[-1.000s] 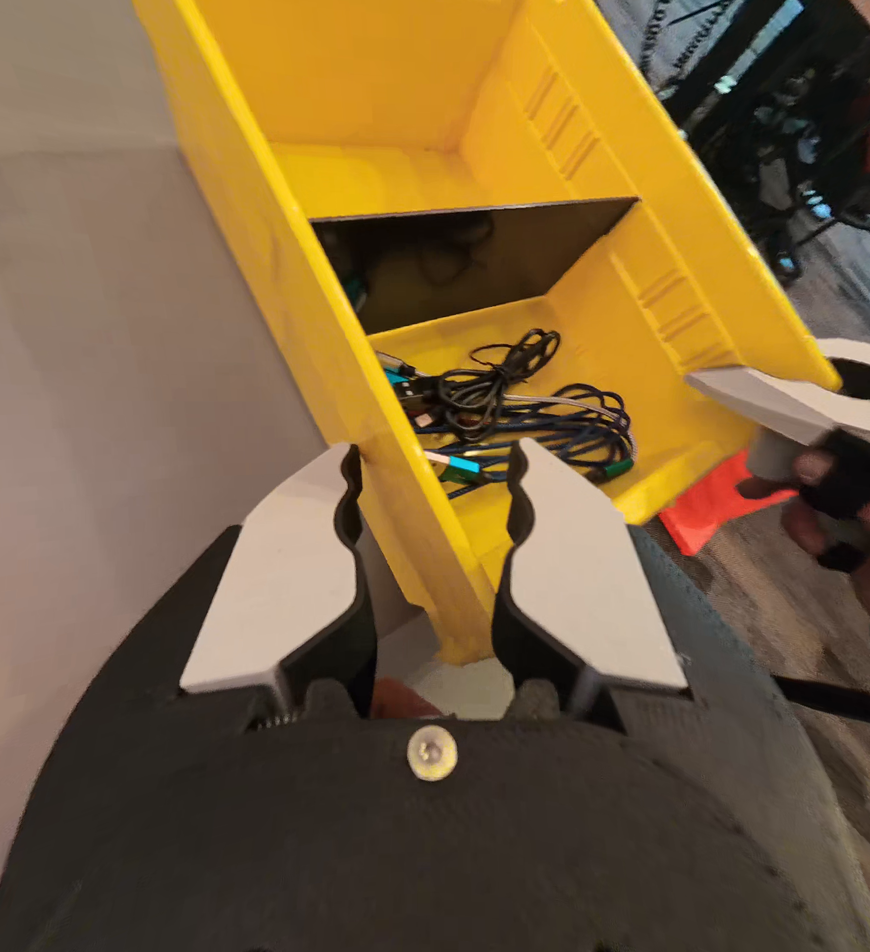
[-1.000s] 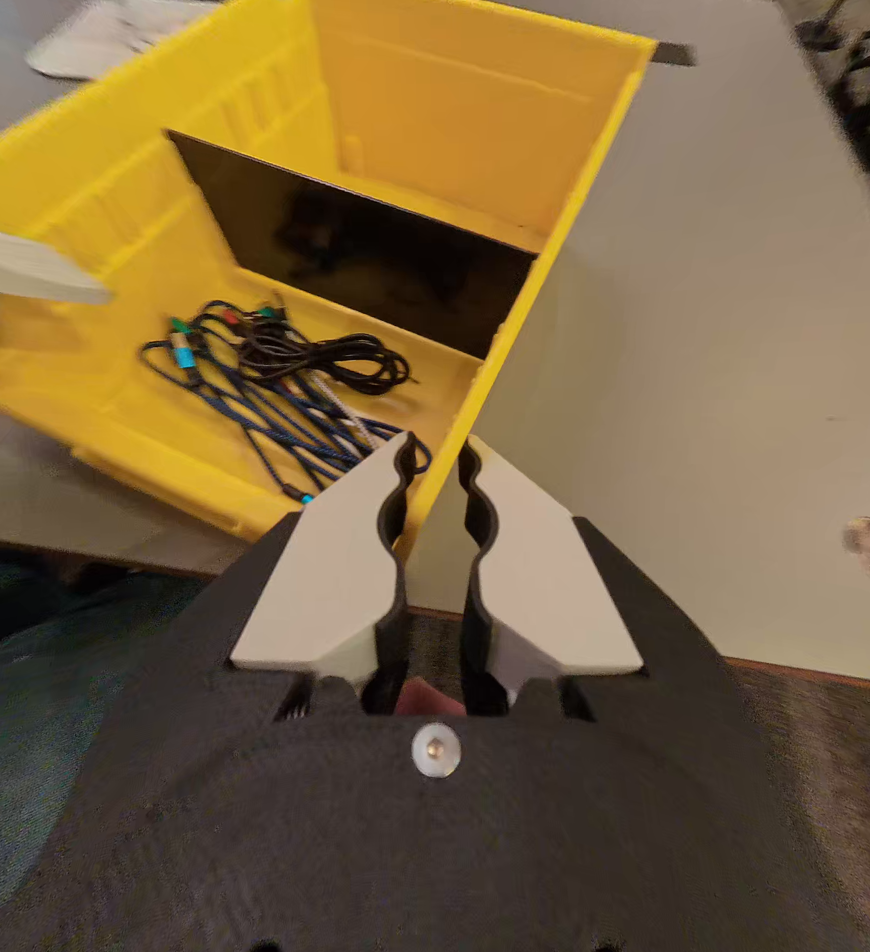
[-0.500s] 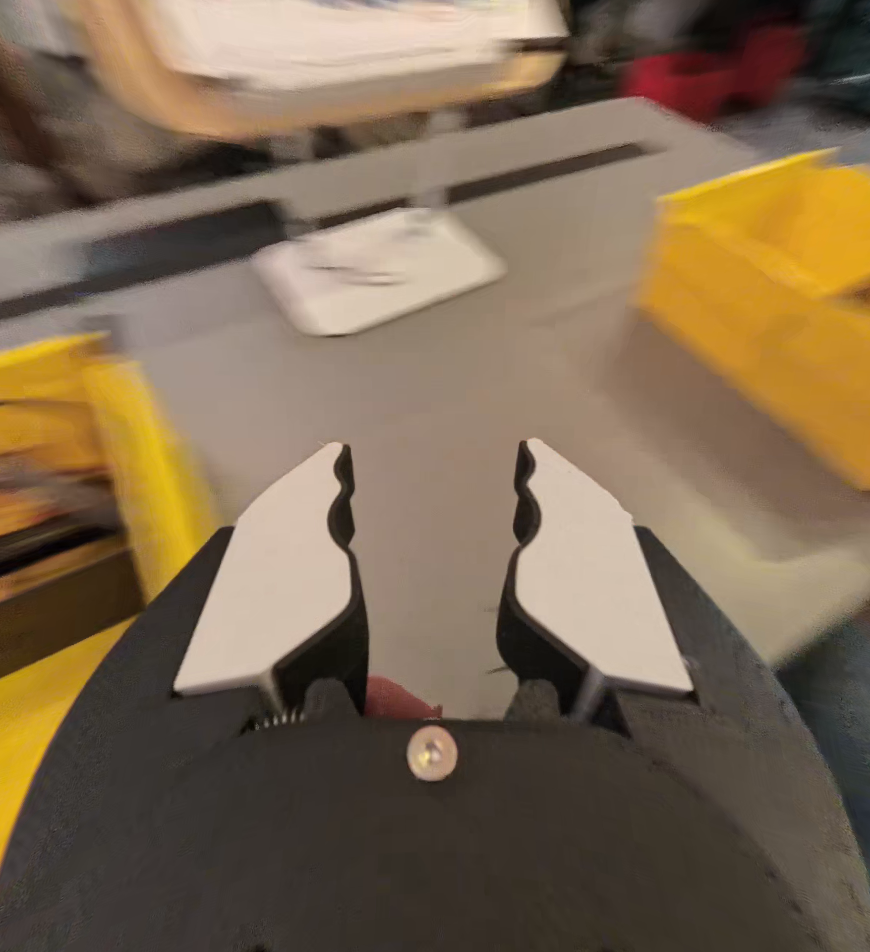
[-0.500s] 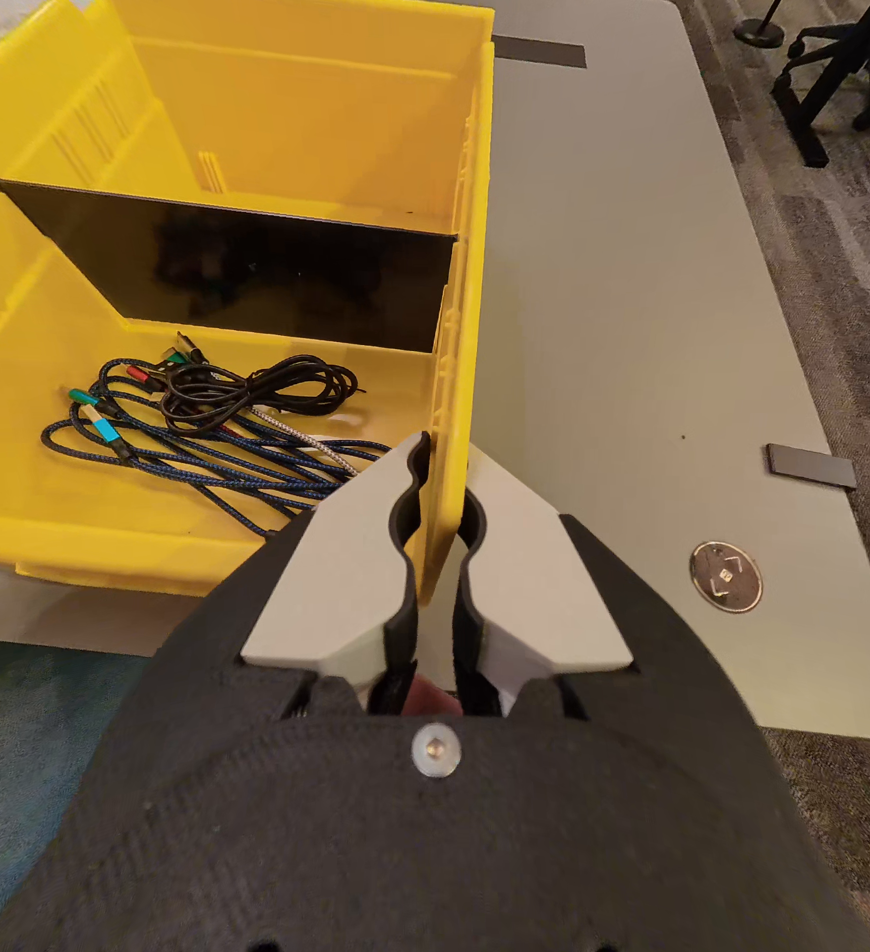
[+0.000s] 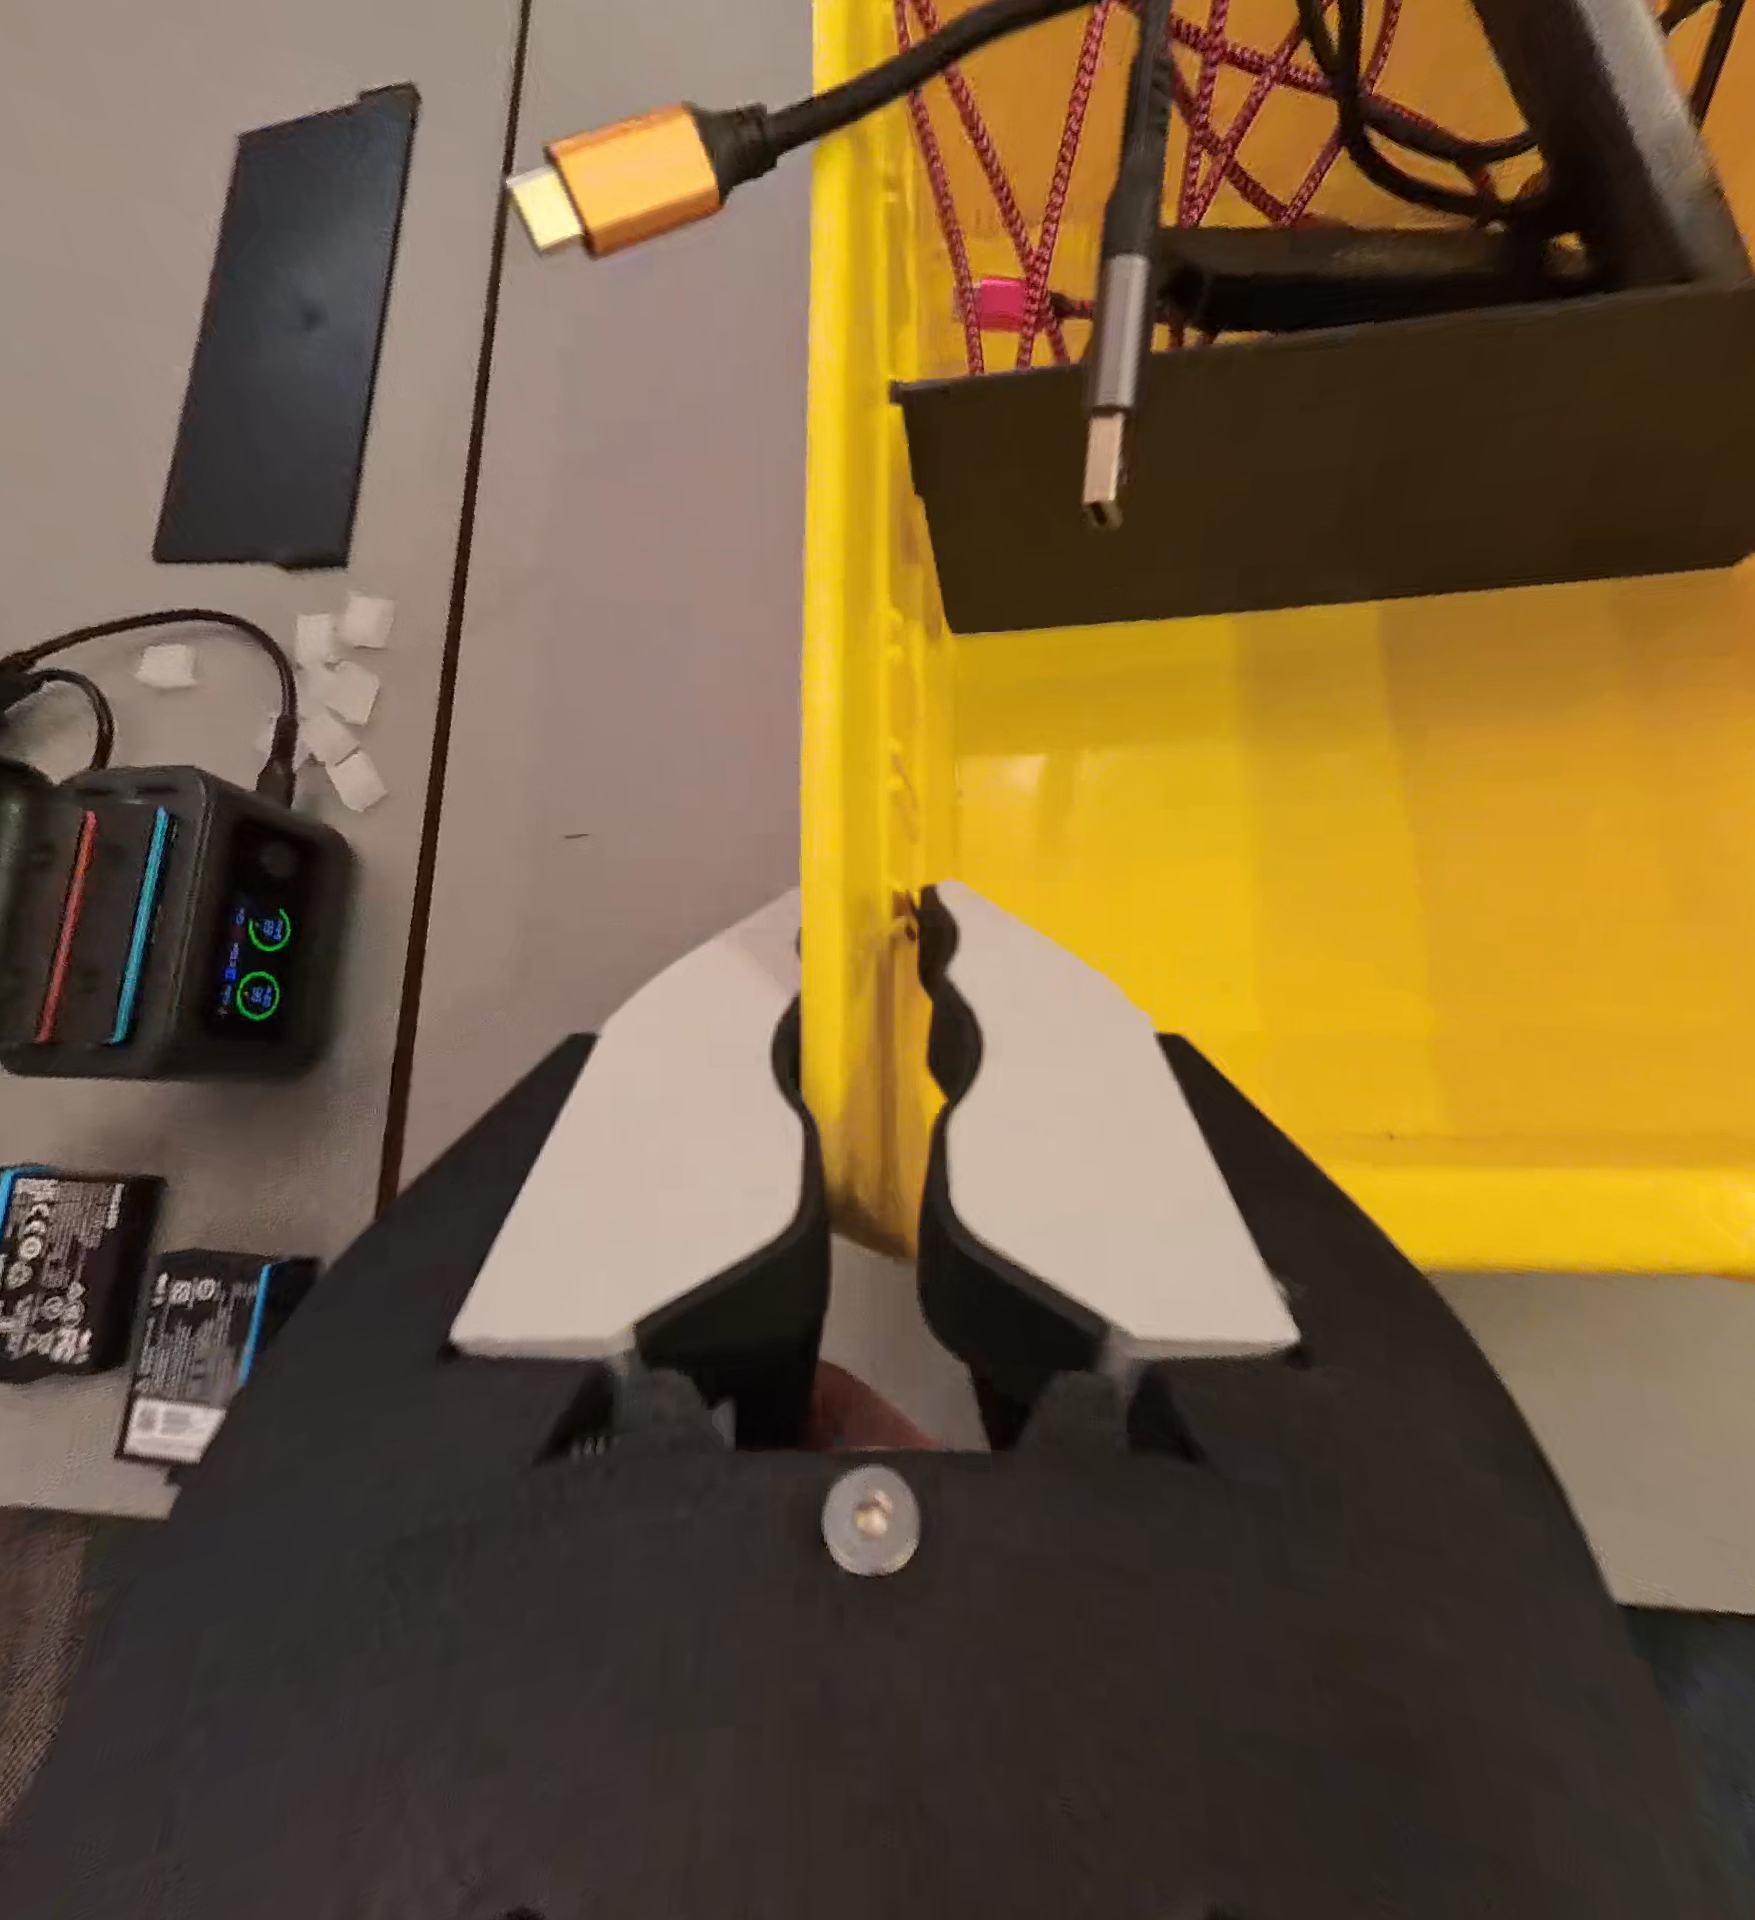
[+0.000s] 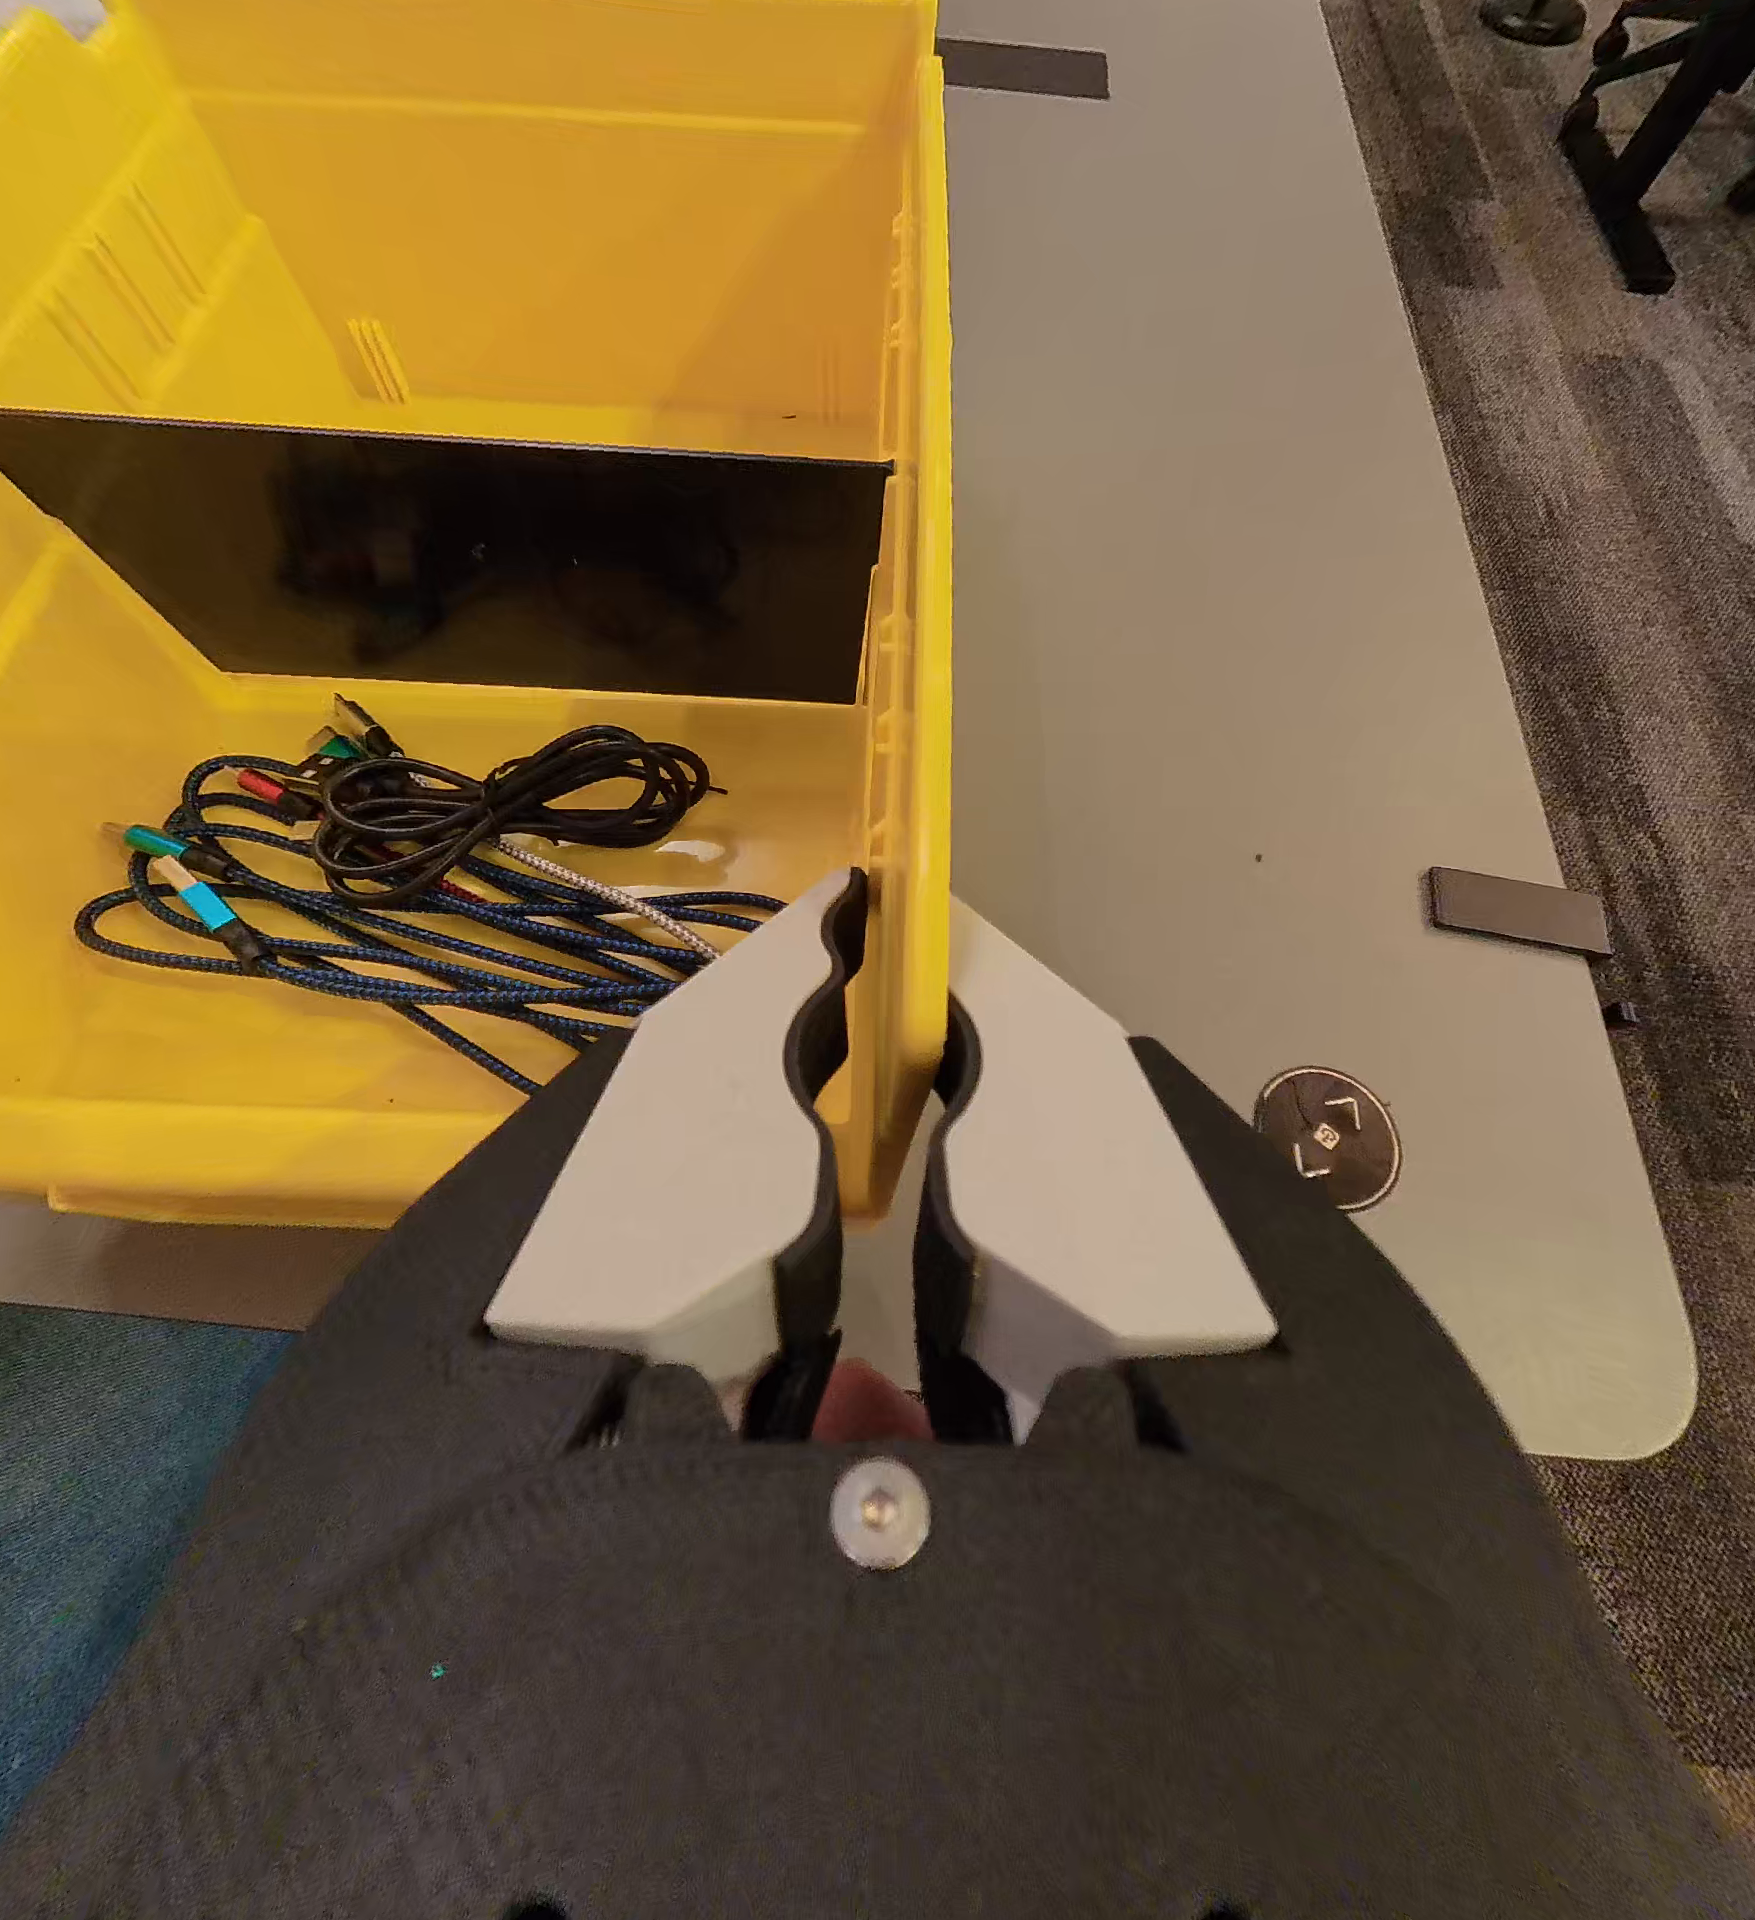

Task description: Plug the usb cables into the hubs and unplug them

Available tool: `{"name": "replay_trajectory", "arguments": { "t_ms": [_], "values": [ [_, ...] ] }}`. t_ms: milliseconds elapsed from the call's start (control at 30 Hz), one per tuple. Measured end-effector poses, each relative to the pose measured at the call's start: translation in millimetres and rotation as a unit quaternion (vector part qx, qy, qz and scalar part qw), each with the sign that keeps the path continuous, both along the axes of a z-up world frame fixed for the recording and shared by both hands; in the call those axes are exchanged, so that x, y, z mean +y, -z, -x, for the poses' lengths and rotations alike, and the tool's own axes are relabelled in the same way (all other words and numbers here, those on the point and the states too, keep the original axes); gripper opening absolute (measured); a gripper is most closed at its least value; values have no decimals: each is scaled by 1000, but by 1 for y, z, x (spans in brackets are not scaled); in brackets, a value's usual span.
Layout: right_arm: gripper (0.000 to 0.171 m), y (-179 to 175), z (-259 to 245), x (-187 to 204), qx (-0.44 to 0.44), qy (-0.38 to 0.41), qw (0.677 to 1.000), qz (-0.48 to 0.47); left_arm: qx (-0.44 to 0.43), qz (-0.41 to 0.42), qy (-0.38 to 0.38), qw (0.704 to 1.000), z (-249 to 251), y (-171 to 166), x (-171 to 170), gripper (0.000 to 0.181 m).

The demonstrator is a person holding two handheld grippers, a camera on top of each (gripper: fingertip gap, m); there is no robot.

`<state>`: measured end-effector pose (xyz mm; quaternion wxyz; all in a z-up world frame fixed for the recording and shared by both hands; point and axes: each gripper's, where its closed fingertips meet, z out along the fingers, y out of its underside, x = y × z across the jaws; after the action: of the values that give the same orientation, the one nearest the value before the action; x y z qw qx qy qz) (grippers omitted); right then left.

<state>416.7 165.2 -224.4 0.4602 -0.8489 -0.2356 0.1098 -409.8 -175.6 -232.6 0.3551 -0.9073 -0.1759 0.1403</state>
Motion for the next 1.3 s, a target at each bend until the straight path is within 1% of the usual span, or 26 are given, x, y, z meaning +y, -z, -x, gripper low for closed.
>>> {"name": "replay_trajectory", "arguments": {
  "t_ms": [33,100,200,400,500,600,633,700,767,833,900,967,1033,1100,1167,1200,1267,1300],
  "values": [
    [3,0,-1,0,-2,0,1000,0,-11,-15,6,1000,-1,-1,1,11],
    [3,0,-2,1,-4,0,1000,2,-52,-26,8,998,-5,-1,0,5],
    [2,0,-5,2,3,0,1000,7,-48,-27,15,998,-3,0,-11,5],
    [2,0,-19,2,7,19,1000,7,-59,-32,8,998,15,0,-49,5],
    [2,0,-23,3,6,21,1000,8,-70,-39,16,997,24,0,-52,5],
    [3,0,-23,3,5,27,1000,9,-58,-27,16,998,30,0,-52,32],
    [10,-1,-24,3,6,32,999,7,-44,-33,7,998,33,-5,-53,41],
    [25,-9,-27,1,23,45,999,-4,-21,-68,-16,997,39,-28,-57,56],
    [40,-24,-31,-2,29,61,997,-23,45,-103,-30,993,41,-66,-57,60],
    [55,-45,-36,-5,10,75,995,-63,80,-116,-4,990,25,-97,-40,60],
    [53,-71,-33,-11,-11,78,991,-106,66,-106,60,990,-7,-108,-4,59],
    [51,-94,-19,-19,-15,66,988,-139,44,-87,118,988,-38,-106,36,55],
    [45,-114,-1,-28,-20,47,984,-170,25,-54,142,988,-51,-93,72,52],
    [43,-129,17,-37,-17,27,981,-190,-10,-21,137,990,-49,-72,102,51],
    [42,-136,35,-46,-9,4,981,-193,-79,26,114,990,-43,-43,121,56],
    [41,-138,44,-51,-6,-8,981,-193,-92,44,99,990,-36,-33,128,54],
    [39,-140,60,-59,-6,-32,981,-194,-127,84,92,984,-31,-14,138,56],
    [38,-139,66,-62,-9,-42,980,-193,-142,85,85,983,-29,-9,145,56]
  ]
}}
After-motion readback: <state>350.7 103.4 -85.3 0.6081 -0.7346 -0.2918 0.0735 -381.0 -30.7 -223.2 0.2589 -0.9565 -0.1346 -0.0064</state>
